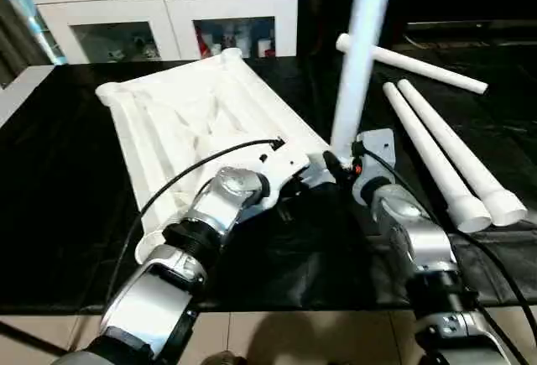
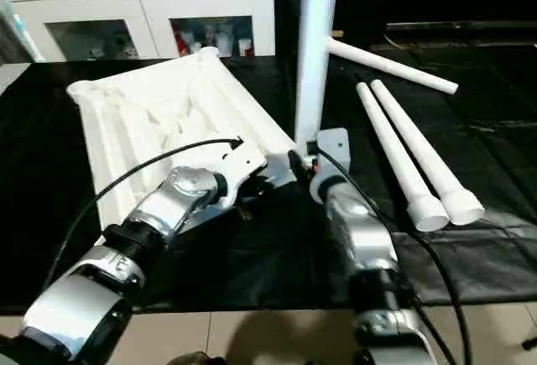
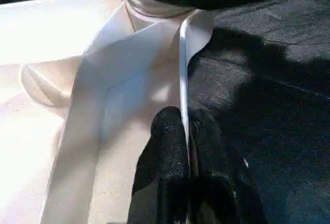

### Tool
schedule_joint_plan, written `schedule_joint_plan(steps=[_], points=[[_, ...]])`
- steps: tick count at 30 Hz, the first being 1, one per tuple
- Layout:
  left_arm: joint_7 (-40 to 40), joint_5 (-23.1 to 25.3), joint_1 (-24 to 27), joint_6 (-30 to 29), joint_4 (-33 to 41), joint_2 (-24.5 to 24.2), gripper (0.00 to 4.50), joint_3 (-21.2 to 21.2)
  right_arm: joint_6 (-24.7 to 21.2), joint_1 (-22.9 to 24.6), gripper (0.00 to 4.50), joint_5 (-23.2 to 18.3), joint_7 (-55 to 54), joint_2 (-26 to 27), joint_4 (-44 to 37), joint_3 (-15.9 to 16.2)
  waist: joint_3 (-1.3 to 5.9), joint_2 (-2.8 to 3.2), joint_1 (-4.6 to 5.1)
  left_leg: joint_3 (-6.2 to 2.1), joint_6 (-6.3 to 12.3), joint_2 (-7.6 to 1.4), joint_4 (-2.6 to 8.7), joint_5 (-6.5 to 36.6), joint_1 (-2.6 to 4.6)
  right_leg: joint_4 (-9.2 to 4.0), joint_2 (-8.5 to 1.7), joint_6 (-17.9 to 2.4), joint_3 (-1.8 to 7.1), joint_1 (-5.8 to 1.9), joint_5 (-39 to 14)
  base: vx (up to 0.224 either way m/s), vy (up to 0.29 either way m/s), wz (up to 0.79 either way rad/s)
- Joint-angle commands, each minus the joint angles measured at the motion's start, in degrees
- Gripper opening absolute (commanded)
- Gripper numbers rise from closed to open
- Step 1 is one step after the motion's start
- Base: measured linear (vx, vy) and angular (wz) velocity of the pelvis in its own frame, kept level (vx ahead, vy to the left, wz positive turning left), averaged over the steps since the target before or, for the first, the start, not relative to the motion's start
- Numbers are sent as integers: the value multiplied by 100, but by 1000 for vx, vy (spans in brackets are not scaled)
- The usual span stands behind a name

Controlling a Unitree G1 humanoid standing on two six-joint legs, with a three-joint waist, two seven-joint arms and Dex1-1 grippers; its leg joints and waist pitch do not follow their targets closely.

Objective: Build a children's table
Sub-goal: Rotate leg to tighten

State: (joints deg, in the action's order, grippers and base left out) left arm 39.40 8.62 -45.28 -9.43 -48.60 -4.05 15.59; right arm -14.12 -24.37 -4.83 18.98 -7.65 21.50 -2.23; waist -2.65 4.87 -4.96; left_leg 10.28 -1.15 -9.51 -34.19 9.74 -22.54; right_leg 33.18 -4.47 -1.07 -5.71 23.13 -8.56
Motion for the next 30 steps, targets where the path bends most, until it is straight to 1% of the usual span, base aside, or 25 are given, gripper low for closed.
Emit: schedule_joint_plan(steps=[1, 2, 3, 4, 5, 6, 7, 8, 9, 10, 12, 13, 15, 16, 17, 18, 19, 20, 22, 24, 26, 27, 28, 29, 30], points=[[19, -159, -108, 509, 289, -102, 0, -225, 70, 38, 376, -112, 337, -48, -158, 101, 454, -147, -2, -145, 661, -318, 320, 798, 86, -379, -488, -915, 280, -347, -1341, 0, 0, 0], [279, -201, -25, 673, 327, -292, 0, -228, 126, 180, 384, -211, 908, -382, -349, 155, 455, -147, -3, -144, 664, -315, 317, 807, 89, -388, -489, -916, 272, -351, -1382, 0, 0, 0], [279, -201, -25, 673, 327, -292, 0, -228, 126, 180, 392, -211, 908, -382, -349, 155, 443, -147, -24, -138, 699, -309, 309, 862, 87, -415, -485, -864, 266, -357, -1497, 0, 0, 0], [473, -227, 34, 805, 356, -429, 0, -221, 204, 264, 401, -276, 1289, -619, -469, 182, 438, -146, -14, -137, 702, -323, 316, 873, 87, -409, -486, -857, 278, -347, -1523, 0, 0, 0], [758, -265, 125, 970, 395, -630, 0, -211, 221, 358, 410, -433, 1832, -950, -644, 166, 452, -148, -36, -147, 734, -324, 312, 878, 95, -414, -477, -835, 260, -356, -1545, 0, 0, 0], [911, -296, 178, 1024, 423, -722, 0, -210, 234, 395, 428, -530, 2119, -1107, -729, 157, 445, -141, -37, -152, 754, -347, 316, 854, 84, -388, -477, -847, 273, -351, -1483, 0, 0, 0], [911, -296, 178, 1024, 423, -722, 0, -210, 234, 395, 428, -530, 2119, -1107, -729, 157, 448, -139, -36, -150, 765, -350, 313, 862, 87, -390, -471, -849, 271, -346, -1476, 0, 0, 0], [1147, -345, 259, 1125, 469, -859, 0, -201, 184, 415, 437, -667, 2474, -1317, -808, 148, 448, -128, -23, -144, 754, -350, 310, 880, 92, -380, -466, -886, 269, -331, -1483, 0, 0, 0], [1436, -417, 350, 1228, 519, -1013, 0, -183, 228, 430, 444, -791, 2875, -1547, -868, 146, 454, -141, -33, -143, 756, -341, 303, 912, 97, -390, -469, -925, 254, -345, -1503, 0, 0, 0], [1507, -434, 371, 1254, 529, -1050, 0, -177, 245, 433, 444, -818, 2969, -1602, -877, 145, 450, -147, -46, -140, 784, -361, 300, 889, 84, -368, -477, -951, 267, -343, -1459, 0, 0, 0], [1762, -414, 469, 1446, 576, -1242, 0, -95, 121, 425, 444, -965, 3376, -1796, -939, 171, 443, -133, -50, -139, 770, -373, 304, 946, 99, -381, -477, -952, 263, -320, -1568, 0, 0, 0], [1967, -411, 539, 1526, 627, -1362, 0, -39, 83, 413, 444, -982, 3647, -1912, -949, 256, 436, -160, -48, -130, 746, -368, 307, 986, 96, -389, -473, -944, 258, -315, -1659, 0, 0, 0], [2163, -422, 598, 1601, 664, -1465, 0, 8, 77, 406, 444, -1004, 3893, -2029, -956, 355, 438, -140, -59, -139, 715, -382, 313, 997, 96, -376, -475, -960, 260, -309, -1683, 0, 0, 0], [2356, -434, 664, 1637, 725, -1567, 0, 57, 113, 392, 444, -979, 4113, -2118, -950, 487, 437, -155, -72, -140, 700, -389, 313, 1013, 98, -367, -484, -970, 261, -309, -1704, 0, 0, 0], [2431, -442, 693, 1661, 755, -1606, 0, 76, 117, 386, 444, -977, 4200, -2144, -951, 539, 433, -148, -67, -136, 695, -388, 316, 1015, 94, -368, -478, -972, 266, -298, -1718, 0, 0, 0], [2592, -460, 753, 1712, 817, -1688, 0, 115, 126, 372, 444, -972, 4385, -2199, -952, 649, 434, -165, -74, -142, 672, -393, 317, 1038, 101, -363, -490, -985, 266, -300, -1743, 0, 0, 0], [2719, -478, 802, 1736, 872, -1754, 0, 144, 139, 361, 444, -973, 4541, -2236, -957, 743, 429, -149, -78, -134, 659, -401, 321, 1043, 110, -370, -485, -987, 274, -280, -1754, 0, 0, 0], [2968, -514, 899, 1803, 987, -1880, 0, 189, 149, 312, 444, -966, 4857, -2276, -936, 937, 429, -219, -85, -129, 661, -403, 323, 1059, 104, -365, -485, -1007, 271, -287, -1763, 0, 0, 0], [3018, -524, 920, 1812, 1014, -1903, 0, 194, 159, 294, 444, -957, 4918, -2273, -918, 981, 422, -174, -102, -134, 647, -413, 330, 1077, 108, -364, -495, -994, 280, -274, -1821, 0, 0, 0], [3310, -599, 1052, 1848, 1218, -2024, 0, 220, 375, 26, 444, -734, 5054, -2067, -489, 1255, 423, -200, -113, -147, 559, -430, 343, 1102, 119, -340, -505, -1030, 284, -260, -1837, 0, 0, 0], [3362, -597, 1102, 1903, 1296, -2043, 0, 245, 590, -184, 444, -515, 5014, -1875, -92, 1410, 417, -218, -90, -140, 483, -425, 352, 1160, 120, -328, -498, -1098, 289, -242, -1805, 0, 0, 0], [3362, -597, 1102, 1903, 1296, -2043, 0, 245, 590, -184, 444, -515, 5014, -1875, -92, 1410, 403, -215, -83, -134, 398, -425, 359, 1266, 136, -344, -495, -1109, 296, -231, -1860, 0, 0, 0], [3376, -595, 1112, 1927, 1308, -2046, 0, 246, 629, -225, 444, -483, 5028, -1850, -18, 1444, 408, -212, -105, -138, 349, -439, 364, 1308, 162, -342, -502, -1105, 312, -238, -1831, 0, 0, 0], [3381, -597, 1117, 1926, 1319, -2047, 0, 249, 631, -241, 444, -478, 5032, -1838, 6, 1453, 411, -211, -109, -139, 337, -445, 366, 1309, 164, -333, -507, -1129, 316, -237, -1777, 0, 0, 0], [3402, -604, 1134, 1924, 1358, -2048, 0, 260, 639, -302, 427, -458, 5048, -1791, 98, 1486, 414, -239, -123, -132, 331, -441, 365, 1263, 158, -314, -500, -1160, 321, -247, -1665, 0, 0, 0]])
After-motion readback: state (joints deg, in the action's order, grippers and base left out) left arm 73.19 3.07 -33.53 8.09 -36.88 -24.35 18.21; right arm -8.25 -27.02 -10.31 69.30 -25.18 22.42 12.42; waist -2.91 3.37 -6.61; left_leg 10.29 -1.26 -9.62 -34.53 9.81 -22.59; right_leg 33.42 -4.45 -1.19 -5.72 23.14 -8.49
